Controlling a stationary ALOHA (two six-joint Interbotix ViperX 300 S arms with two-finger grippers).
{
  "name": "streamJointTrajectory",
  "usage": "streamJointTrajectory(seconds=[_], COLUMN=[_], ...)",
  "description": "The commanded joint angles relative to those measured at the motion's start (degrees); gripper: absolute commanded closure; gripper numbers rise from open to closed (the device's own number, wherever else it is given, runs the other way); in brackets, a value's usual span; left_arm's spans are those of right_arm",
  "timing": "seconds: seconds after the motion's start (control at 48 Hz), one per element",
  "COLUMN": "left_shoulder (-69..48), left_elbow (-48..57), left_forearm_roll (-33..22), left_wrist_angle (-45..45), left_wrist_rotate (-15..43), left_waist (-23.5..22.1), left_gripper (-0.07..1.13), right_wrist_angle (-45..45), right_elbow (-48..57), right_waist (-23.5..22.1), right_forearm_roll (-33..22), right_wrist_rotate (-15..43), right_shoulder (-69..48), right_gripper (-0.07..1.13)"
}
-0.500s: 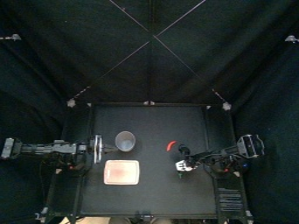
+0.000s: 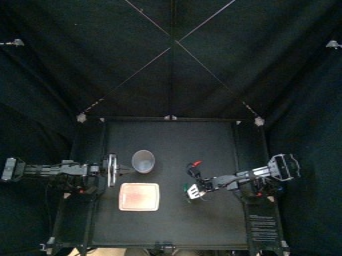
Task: Pick the green pepper then place it on the pink plate
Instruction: Place green pepper on the pink plate
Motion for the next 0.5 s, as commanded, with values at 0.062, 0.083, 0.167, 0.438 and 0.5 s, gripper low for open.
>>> streamJointTrajectory(seconds=[0.062, 0.083, 0.167, 0.438, 0.5], left_shoulder=[0.2, 0.3, 0.2, 0.2, 0.2], left_elbow=[-0.8, -0.8, -0.8, -0.6, -0.5], left_forearm_roll=[0.0, 0.0, 0.1, 0.1, 0.1], left_wrist_angle=[-0.4, -0.4, -0.4, -0.4, -0.4], left_wrist_rotate=[0.1, 0.1, 0.1, 0.1, 0.1], left_waist=[0.2, 0.2, 0.2, 1.0, 1.3], left_gripper=[1.01, 1.01, 1.01, 1.01, 1.01], right_wrist_angle=[-5.9, -6.7, -9.2, -10.1, -10.4], right_elbow=[-7.2, -7.9, -11.3, -23.2, -25.9], right_waist=[0.4, 0.4, 0.4, 0.2, 0.4], right_forearm_roll=[-13.4, -14.9, -19.1, -22.4, -23.4], right_wrist_rotate=[-1.1, -1.1, -1.1, -1.4, -1.5], right_shoulder=[3.9, 4.8, 8.8, 21.4, 23.8], right_gripper=[0.37, 0.37, 0.37, 0.37, 0.37])
